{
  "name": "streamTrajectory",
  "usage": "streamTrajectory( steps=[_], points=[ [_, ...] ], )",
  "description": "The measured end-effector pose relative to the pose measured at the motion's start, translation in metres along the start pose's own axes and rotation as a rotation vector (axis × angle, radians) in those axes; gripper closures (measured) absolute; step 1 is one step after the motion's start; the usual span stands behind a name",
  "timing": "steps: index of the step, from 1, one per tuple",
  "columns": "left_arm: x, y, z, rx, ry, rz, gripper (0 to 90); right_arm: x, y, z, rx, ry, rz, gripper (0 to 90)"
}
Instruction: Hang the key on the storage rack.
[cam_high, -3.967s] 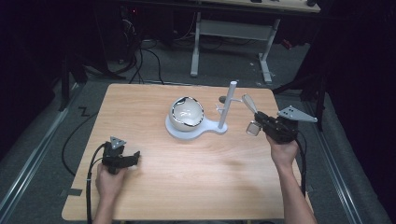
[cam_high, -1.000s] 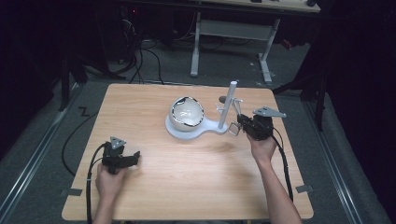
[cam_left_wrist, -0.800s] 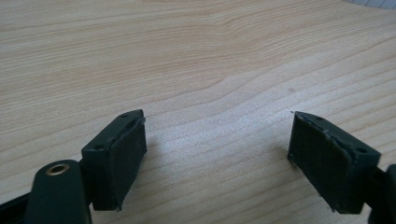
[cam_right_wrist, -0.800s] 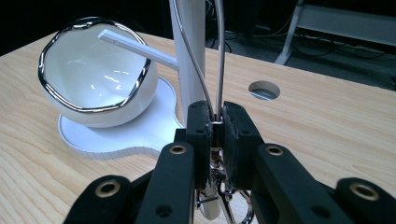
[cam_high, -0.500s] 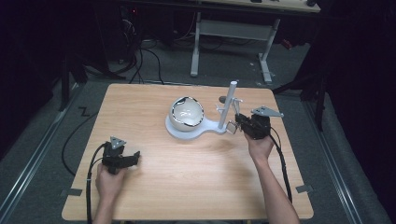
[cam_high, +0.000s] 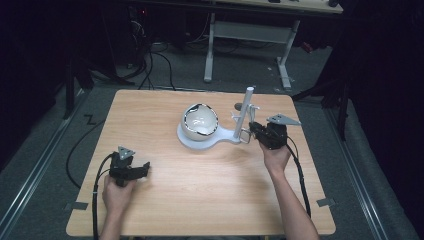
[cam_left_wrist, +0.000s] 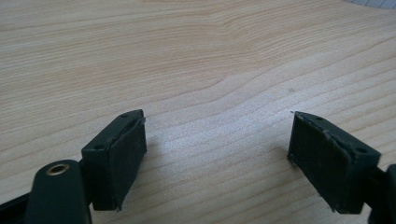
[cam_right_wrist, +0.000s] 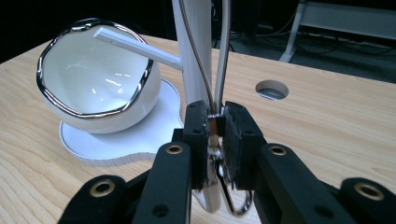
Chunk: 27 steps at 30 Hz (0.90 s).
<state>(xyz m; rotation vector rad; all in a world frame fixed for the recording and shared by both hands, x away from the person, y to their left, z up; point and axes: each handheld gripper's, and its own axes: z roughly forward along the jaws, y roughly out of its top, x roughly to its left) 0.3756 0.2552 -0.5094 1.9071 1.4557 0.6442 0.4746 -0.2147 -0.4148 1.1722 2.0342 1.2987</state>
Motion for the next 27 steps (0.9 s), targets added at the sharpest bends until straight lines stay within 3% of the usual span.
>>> streamTrajectory(
  steps=[5,15,27],
  points=[
    [0.0,0.0,0.0,0.0,0.0,0.0,19.6,-0.001,-0.001,0.0,-0.002,0.001,0.003,77.1],
    [0.0,0.0,0.0,0.0,0.0,0.0,19.6,-0.006,-0.002,-0.008,-0.019,-0.011,0.026,57.2],
    [0.0,0.0,0.0,0.0,0.0,0.0,19.6,-0.013,-0.004,-0.024,-0.031,-0.018,0.036,51.7]
  ],
)
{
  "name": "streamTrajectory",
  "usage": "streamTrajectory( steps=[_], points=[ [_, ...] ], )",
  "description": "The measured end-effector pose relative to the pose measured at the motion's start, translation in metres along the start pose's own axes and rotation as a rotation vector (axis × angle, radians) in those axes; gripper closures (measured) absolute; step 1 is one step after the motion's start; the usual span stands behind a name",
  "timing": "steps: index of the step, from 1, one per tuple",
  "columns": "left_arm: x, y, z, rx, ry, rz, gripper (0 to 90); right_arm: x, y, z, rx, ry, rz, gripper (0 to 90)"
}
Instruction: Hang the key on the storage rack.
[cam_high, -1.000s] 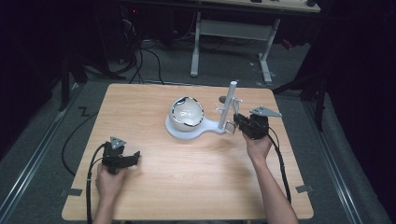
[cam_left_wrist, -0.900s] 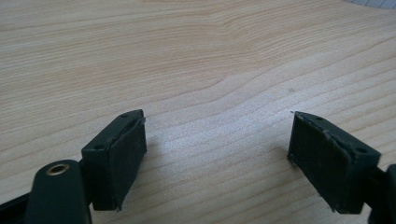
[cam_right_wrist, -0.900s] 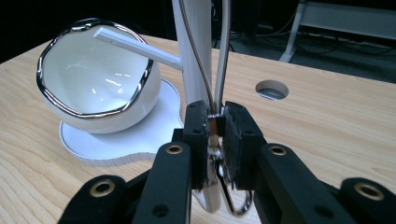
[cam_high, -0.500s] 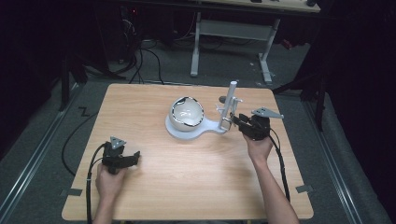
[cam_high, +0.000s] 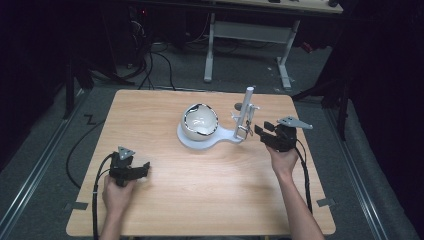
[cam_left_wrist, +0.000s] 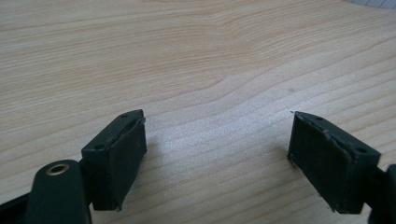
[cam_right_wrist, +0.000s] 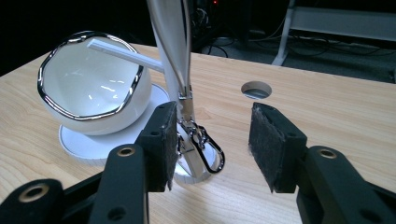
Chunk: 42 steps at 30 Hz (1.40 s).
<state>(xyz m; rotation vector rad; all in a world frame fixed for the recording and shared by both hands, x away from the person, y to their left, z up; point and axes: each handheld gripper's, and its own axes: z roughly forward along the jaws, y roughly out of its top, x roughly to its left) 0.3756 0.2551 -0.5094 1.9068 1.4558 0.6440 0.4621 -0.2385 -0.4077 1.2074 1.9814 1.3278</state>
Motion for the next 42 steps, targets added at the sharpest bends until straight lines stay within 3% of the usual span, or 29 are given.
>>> streamTrajectory(
  steps=[19,42],
  points=[
    [0.0,0.0,0.0,0.0,0.001,0.0,19.6,-0.006,-0.001,-0.023,-0.035,-0.005,0.004,50.6],
    [0.0,0.0,0.0,0.0,0.001,-0.001,19.5,-0.025,-0.016,-0.055,-0.062,-0.028,0.054,50.3]
  ],
)
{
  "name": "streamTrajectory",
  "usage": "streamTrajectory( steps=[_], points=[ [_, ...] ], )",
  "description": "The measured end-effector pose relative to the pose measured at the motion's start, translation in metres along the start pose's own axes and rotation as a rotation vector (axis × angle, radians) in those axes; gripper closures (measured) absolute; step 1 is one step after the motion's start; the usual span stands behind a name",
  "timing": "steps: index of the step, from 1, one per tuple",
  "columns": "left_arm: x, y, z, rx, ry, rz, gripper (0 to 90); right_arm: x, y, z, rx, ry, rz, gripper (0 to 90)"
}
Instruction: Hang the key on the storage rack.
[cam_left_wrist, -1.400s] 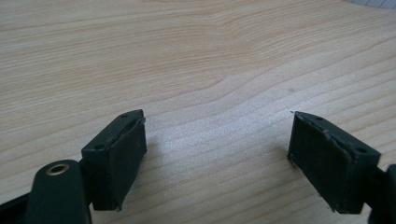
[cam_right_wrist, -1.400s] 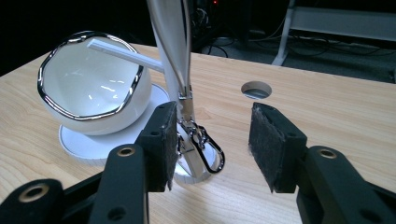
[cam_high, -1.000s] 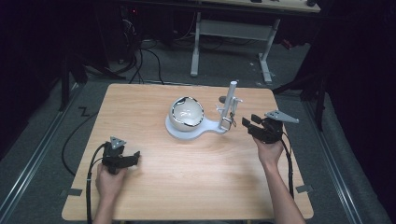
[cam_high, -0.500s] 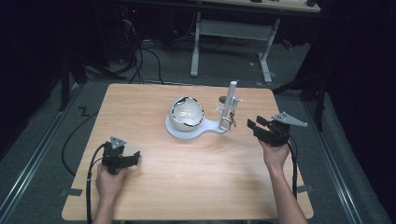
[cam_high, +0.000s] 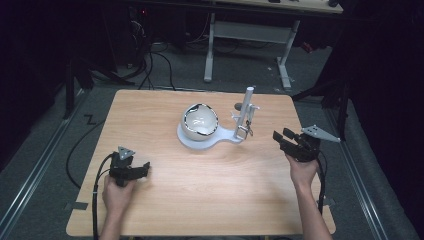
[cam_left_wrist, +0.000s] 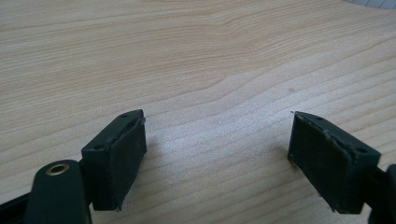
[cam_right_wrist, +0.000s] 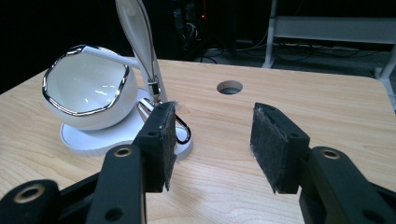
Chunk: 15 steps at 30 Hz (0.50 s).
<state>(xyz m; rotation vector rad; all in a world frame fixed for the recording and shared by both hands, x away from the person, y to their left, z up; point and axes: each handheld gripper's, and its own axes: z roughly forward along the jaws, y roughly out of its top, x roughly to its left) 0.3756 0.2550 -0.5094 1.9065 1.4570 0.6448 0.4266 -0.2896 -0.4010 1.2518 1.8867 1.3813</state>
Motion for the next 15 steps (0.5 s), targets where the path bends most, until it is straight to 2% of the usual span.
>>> streamTrajectory(
  steps=[15],
  points=[
    [0.0,0.0,0.0,0.0,0.0,0.0,19.5,-0.009,-0.011,-0.015,-0.016,-0.022,0.029,50.0]
  ],
)
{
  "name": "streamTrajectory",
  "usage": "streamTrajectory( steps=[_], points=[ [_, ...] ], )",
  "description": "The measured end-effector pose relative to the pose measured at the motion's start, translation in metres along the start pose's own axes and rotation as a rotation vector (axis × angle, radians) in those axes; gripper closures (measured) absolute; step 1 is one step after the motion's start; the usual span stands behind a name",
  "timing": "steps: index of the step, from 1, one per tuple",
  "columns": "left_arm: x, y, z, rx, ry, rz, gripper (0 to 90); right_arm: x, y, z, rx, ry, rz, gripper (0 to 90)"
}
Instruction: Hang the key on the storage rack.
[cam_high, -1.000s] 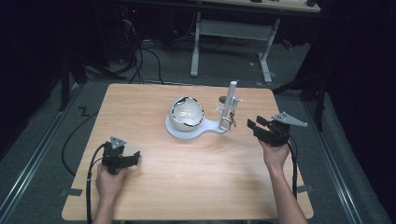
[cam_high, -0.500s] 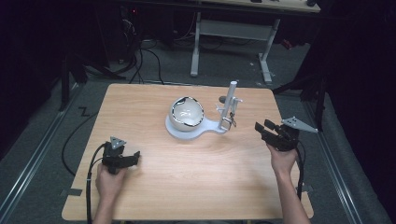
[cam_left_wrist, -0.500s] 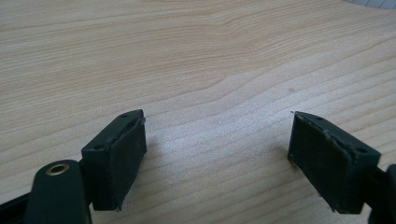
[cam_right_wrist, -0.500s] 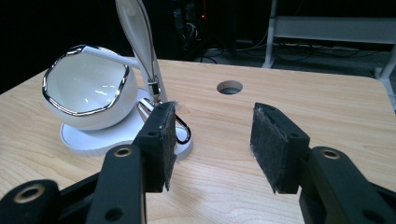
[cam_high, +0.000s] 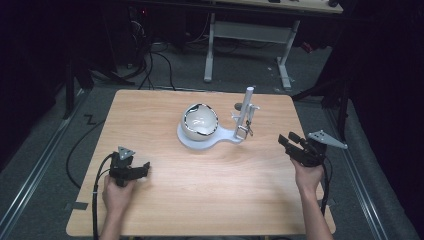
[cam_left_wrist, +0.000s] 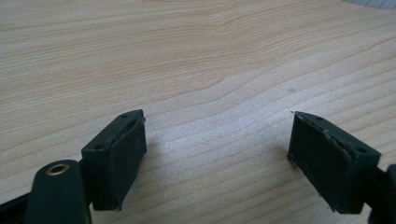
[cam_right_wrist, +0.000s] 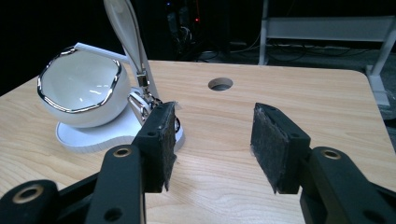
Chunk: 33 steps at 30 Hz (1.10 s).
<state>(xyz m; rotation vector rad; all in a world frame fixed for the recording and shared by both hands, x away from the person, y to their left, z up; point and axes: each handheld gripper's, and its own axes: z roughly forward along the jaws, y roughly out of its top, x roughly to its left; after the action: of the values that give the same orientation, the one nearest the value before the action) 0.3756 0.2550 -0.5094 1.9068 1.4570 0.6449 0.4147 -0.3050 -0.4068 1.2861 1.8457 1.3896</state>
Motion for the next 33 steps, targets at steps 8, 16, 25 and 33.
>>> streamTrajectory(
  steps=[8,16,25,33],
  points=[
    [0.0,0.0,0.0,0.0,0.0,0.0,19.5,-0.007,-0.006,-0.008,-0.012,-0.026,0.009,48.9],
    [0.0,0.0,0.0,0.001,0.001,0.0,19.5,-0.013,-0.014,-0.013,0.001,-0.045,0.017,49.4],
    [0.0,0.0,0.0,0.001,0.0,0.0,19.5,-0.018,-0.023,-0.014,0.021,-0.058,0.026,49.8],
    [0.0,0.0,0.0,0.001,0.001,-0.001,19.5,-0.019,-0.031,-0.011,0.046,-0.067,0.027,50.1]
  ],
)
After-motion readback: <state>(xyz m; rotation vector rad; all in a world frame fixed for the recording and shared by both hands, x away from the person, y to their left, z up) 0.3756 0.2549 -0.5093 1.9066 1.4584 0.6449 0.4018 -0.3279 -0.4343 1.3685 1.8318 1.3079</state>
